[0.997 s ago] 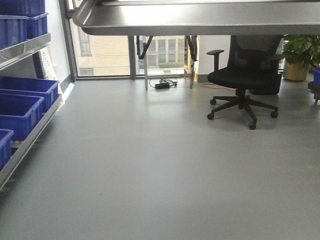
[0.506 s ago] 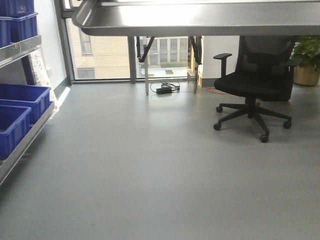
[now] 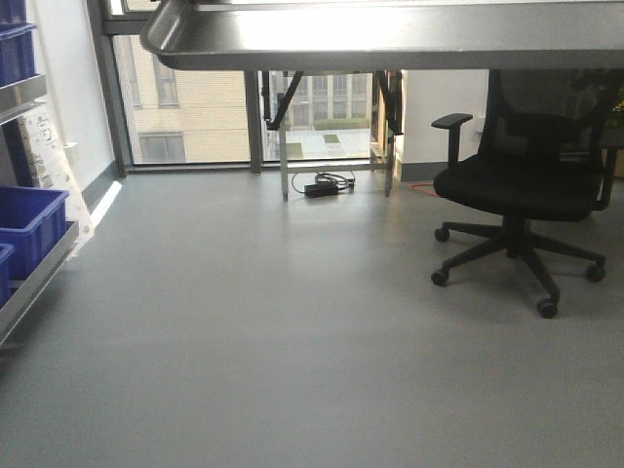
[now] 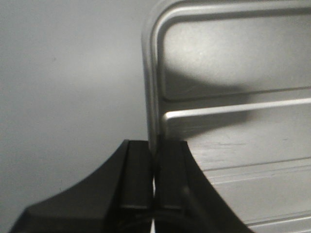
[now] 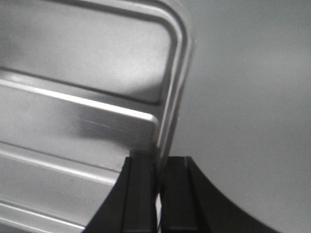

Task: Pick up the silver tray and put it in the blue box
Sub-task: 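Drive the base away from the rack carrying the tray in both grippers, then drive up to the blue bin holding the tray above it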

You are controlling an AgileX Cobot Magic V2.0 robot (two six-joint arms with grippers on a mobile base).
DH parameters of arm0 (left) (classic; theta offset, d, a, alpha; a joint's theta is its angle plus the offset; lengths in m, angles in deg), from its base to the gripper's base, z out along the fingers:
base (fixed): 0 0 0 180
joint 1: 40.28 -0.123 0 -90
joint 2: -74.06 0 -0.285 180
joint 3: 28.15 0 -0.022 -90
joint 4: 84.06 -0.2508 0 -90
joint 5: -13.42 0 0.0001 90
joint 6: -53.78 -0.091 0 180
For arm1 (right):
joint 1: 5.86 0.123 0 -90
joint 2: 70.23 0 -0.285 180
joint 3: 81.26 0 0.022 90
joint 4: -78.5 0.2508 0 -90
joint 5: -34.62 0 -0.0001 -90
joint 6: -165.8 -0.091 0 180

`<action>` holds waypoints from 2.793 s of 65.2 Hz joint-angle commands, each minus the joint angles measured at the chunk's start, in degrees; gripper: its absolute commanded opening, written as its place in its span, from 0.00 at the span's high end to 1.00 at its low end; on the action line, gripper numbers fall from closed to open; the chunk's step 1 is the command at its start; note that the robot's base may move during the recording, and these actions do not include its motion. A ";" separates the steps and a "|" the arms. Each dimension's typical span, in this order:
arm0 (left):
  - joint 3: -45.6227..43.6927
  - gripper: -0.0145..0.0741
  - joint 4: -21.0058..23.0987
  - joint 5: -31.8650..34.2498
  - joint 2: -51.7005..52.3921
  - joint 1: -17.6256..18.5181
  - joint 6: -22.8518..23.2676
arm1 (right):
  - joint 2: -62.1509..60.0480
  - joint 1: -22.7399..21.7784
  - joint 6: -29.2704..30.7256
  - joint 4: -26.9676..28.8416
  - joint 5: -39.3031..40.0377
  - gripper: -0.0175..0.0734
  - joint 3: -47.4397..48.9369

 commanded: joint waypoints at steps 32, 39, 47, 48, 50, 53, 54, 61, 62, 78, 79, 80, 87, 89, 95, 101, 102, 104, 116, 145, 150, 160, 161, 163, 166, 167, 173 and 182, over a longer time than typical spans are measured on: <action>-1.73 0.95 -2.08 -2.70 1.82 0.38 -1.42 | -0.83 0.04 1.69 -3.31 0.28 0.75 1.83; -1.73 0.95 -1.96 -2.70 1.82 0.38 -1.42 | -0.83 0.04 1.69 -3.31 0.28 0.75 1.83; -1.73 0.95 -1.96 -2.70 1.82 0.38 -1.42 | -0.83 0.04 1.69 -3.31 0.28 0.75 1.83; -1.73 0.95 -1.96 -2.70 1.82 0.38 -1.42 | -0.83 0.04 1.69 -3.31 0.28 0.75 1.83; -1.73 0.95 -1.96 -2.70 1.82 0.38 -1.42 | -0.83 0.04 1.69 -3.31 0.28 0.75 1.83; -1.73 0.95 -1.88 -2.70 1.82 0.38 -1.42 | -0.83 0.04 1.69 -3.31 0.28 0.75 1.83; -1.73 0.95 -1.88 -2.70 1.82 0.38 -1.42 | -0.83 0.04 1.69 -3.31 0.28 0.75 1.83; -1.73 0.95 -1.88 -2.70 1.82 0.38 -1.42 | -0.83 0.04 1.69 -3.37 0.27 0.75 1.83; -1.73 0.95 -1.88 -2.70 1.82 0.38 -1.42 | -0.83 0.04 1.69 -3.37 0.27 0.75 1.83; -1.73 0.95 -1.88 -2.70 1.82 0.38 -1.42 | -0.83 0.04 1.69 -3.37 0.32 0.75 1.83; -1.73 0.95 -1.88 -2.70 1.82 0.38 -1.42 | -0.83 0.04 1.69 -3.37 0.32 0.75 1.83; -1.73 0.95 -1.88 -2.70 1.82 0.38 -1.42 | -0.83 0.04 1.69 -3.31 0.32 0.75 1.83; -1.73 0.95 -1.88 -2.59 1.82 0.38 -1.42 | -0.83 0.04 1.69 -3.43 0.32 0.75 1.83; -1.73 0.95 -1.88 -2.59 1.82 0.38 -1.42 | -0.83 0.04 1.69 -3.43 0.32 0.75 1.83; -1.73 0.95 -1.99 -2.59 1.82 0.38 -1.42 | -0.83 0.04 1.69 -3.43 0.32 0.75 1.83; -1.73 0.95 -1.99 -2.59 1.82 0.38 -1.42 | -0.83 0.04 1.69 -3.43 0.32 0.75 1.83; -1.73 0.95 -1.99 -2.59 1.82 0.38 -1.42 | -0.83 0.04 1.69 -3.43 0.32 0.75 1.83; -1.73 0.95 -1.99 -2.59 1.82 0.38 -1.42 | -0.83 0.04 1.69 -3.43 0.32 0.75 1.83; -1.73 0.95 -1.99 -2.59 1.82 0.38 -1.42 | -0.83 0.04 1.69 -3.43 0.32 0.75 1.83; -1.73 0.95 -1.99 -2.59 1.82 0.38 -1.42 | -0.83 0.04 1.69 -3.43 0.32 0.75 1.83; -1.73 0.95 -1.99 -2.59 1.82 0.38 -1.42 | -0.83 0.04 1.69 -3.43 0.32 0.75 1.83; -1.73 0.95 -1.99 -2.59 1.82 0.38 -1.42 | -0.83 0.04 1.69 -3.43 0.32 0.75 1.83; -1.73 0.95 -1.99 -2.59 1.82 0.38 -1.42 | -0.83 0.04 1.69 -3.43 0.32 0.75 1.83; -1.73 0.95 -1.99 -2.59 1.82 0.38 -1.42 | -0.83 0.04 1.69 -3.43 0.32 0.75 1.83; -1.73 0.95 -1.99 -2.59 1.82 0.38 -1.42 | -0.83 0.04 1.69 -3.43 0.32 0.75 1.83; -1.73 0.95 -1.99 -2.59 1.82 0.38 -1.42 | -0.83 0.04 1.69 -3.43 0.32 0.75 1.83; -1.73 0.95 -1.99 -2.59 1.82 0.38 -1.42 | -0.83 0.04 1.69 -3.43 0.32 0.75 1.83; -1.73 0.95 -1.99 -2.59 1.82 0.38 -1.42 | -0.83 0.04 1.69 -3.43 0.32 0.75 1.83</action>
